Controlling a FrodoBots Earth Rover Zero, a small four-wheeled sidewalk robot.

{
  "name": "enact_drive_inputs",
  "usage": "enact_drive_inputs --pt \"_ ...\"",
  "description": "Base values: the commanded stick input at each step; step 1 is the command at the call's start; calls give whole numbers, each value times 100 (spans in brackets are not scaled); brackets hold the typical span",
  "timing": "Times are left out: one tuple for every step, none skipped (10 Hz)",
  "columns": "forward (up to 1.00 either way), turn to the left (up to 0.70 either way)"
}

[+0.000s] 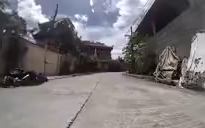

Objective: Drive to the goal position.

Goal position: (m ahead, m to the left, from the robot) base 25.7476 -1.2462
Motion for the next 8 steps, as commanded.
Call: enact_drive_inputs --pt "70 -35" --pt "70 -35" --pt "70 -35" --pt "70 -35" --pt "70 -35" --pt "70 -35" --pt "70 -10" --pt "70 -5"
